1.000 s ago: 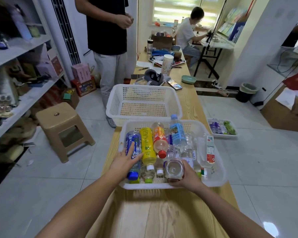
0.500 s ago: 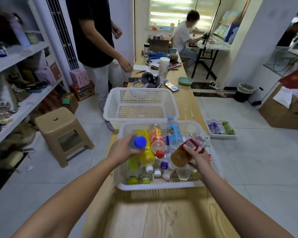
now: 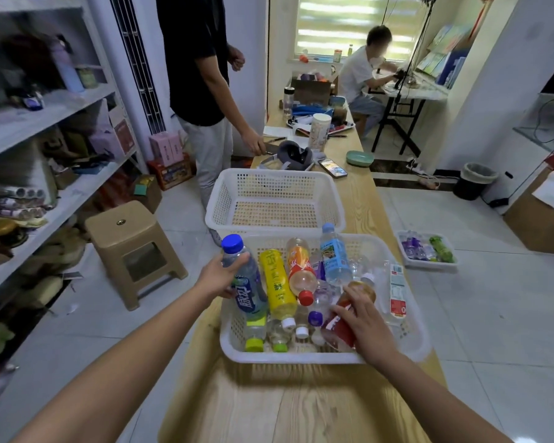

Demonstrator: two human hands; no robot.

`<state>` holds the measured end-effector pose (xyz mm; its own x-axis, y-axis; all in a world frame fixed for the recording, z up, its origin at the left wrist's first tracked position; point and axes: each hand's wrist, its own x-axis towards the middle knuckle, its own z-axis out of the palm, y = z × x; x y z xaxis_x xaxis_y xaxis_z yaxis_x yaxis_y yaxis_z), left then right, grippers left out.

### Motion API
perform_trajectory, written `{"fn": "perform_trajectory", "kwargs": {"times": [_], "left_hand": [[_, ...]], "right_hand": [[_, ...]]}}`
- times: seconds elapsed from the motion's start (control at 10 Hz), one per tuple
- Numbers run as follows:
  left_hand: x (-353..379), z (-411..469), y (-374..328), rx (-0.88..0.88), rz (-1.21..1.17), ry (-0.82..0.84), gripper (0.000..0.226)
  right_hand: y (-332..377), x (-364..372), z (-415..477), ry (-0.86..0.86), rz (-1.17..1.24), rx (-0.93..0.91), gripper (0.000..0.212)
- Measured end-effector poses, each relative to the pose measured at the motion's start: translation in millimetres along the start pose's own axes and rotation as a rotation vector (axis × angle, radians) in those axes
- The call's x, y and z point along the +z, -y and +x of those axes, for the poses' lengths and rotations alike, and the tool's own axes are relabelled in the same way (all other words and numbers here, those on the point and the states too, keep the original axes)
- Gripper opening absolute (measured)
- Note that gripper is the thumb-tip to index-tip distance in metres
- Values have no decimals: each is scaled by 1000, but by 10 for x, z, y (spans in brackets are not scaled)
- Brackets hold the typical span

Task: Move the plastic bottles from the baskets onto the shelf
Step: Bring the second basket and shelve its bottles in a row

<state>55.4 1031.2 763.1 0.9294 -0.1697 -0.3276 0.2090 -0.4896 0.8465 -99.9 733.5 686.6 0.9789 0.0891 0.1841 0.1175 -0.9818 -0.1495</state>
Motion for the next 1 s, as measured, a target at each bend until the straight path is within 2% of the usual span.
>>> {"fn": "perform_trajectory", "kwargs": {"times": [0.1,0.2,0.3,0.4,0.5,0.6,0.7,0.8,0.9,1.0], "left_hand": [[56,1,19,38,-80,16,56],[116,33,69,105,-82,51,63],[204,53,82,29,-107,15,61],[319,110,162,-16,-159,25,62],[402,150,264,-34,-160,2,80],[469,221,365,-30,-167,-8,89],[452,247,339,-18,-147,-4,71],[453,241,316,-24,-154,-23,52],[566,157,343,-76,-107,-146,57],[667,17,371,-16,5,-158,67]], "right_hand": [[39,10,33,73,-15,21,84],[185,56,77,54,113,139,84],[519,65,91,-144,417,495,65],[777,4,193,-316,525,1008,74],[660,65,350,-114,641,1282,108],[26,781,417,93,907,1382,139],[-40,661,402,27,1033,1382,123],[296,-37,357,-36,1300,1376,65],[233,-212,297,40,1454,1256,61],[222,-370,263,82,1432,1172,72]]}}
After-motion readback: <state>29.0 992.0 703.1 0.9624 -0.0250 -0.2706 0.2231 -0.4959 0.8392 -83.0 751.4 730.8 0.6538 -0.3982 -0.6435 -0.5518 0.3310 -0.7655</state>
